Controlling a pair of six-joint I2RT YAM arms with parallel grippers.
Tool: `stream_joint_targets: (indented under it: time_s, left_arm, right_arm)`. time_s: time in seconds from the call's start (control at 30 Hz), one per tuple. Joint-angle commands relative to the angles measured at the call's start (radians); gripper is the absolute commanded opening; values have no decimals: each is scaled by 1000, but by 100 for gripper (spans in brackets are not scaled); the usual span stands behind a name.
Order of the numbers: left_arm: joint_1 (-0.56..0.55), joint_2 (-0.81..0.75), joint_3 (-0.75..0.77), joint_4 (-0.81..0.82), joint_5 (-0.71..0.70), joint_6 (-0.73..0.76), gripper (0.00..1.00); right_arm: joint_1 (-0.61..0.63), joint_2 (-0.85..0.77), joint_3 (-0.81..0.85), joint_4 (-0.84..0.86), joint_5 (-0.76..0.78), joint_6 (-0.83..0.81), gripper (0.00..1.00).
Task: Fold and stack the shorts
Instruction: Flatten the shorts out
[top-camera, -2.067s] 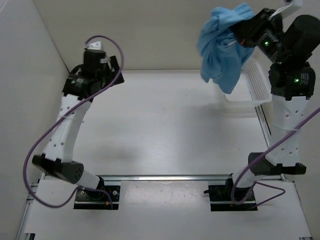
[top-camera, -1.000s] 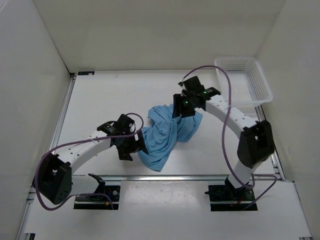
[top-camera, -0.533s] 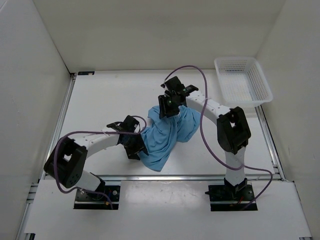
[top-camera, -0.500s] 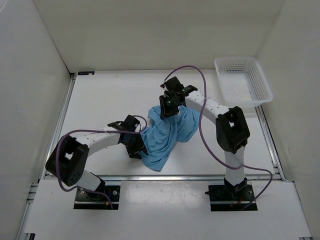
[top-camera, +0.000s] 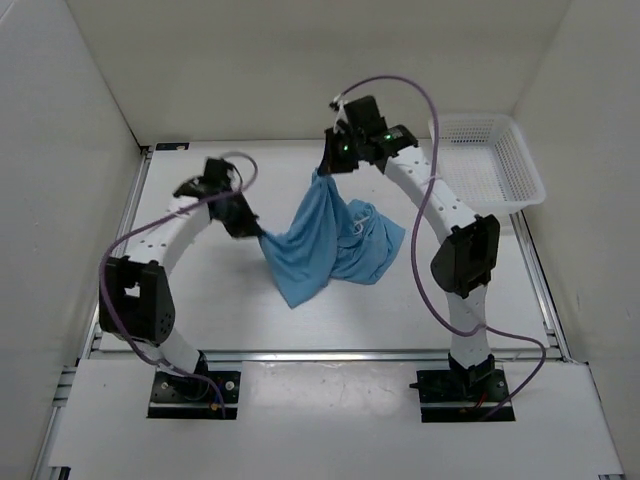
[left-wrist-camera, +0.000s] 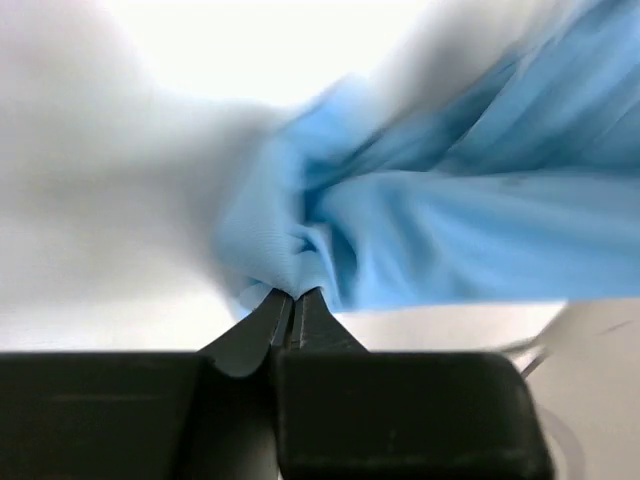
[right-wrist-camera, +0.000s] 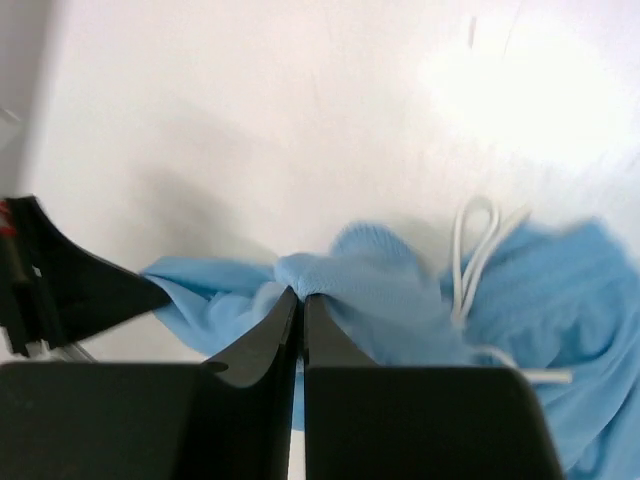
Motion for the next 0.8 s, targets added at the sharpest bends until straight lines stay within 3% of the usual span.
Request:
stream_joint_targets:
  time_s: [0.0,0.03,0.13,0.2,0.3,0.6,0.77]
  left_arm:
    - [81,-14,365,-175,-43,110,10]
    - [99,3,568,-216,-63,120,10]
    - [110,38,858,-320,-86,120,10]
    - [110,24,899,-321,-63,120,10]
    - [89,-40,834,-299,-23,120,10]
    - [61,-206,551,-247,-11,166,10]
    - [61,-224,499,-247,-2,191,10]
  right_arm:
    - [-74,-2,274,-21,-73,48,0]
    - [-95,-16,313,-22,-91,59,0]
    - [-106,-114,324,-22,-76,46,0]
    - [-106,-225,170,1,-41,33,0]
    - [-106,-329,-30,63,-24,12,0]
    - [-119,-412,-204,32,100,21,0]
    - [-119,-481,-339,50,140,66,0]
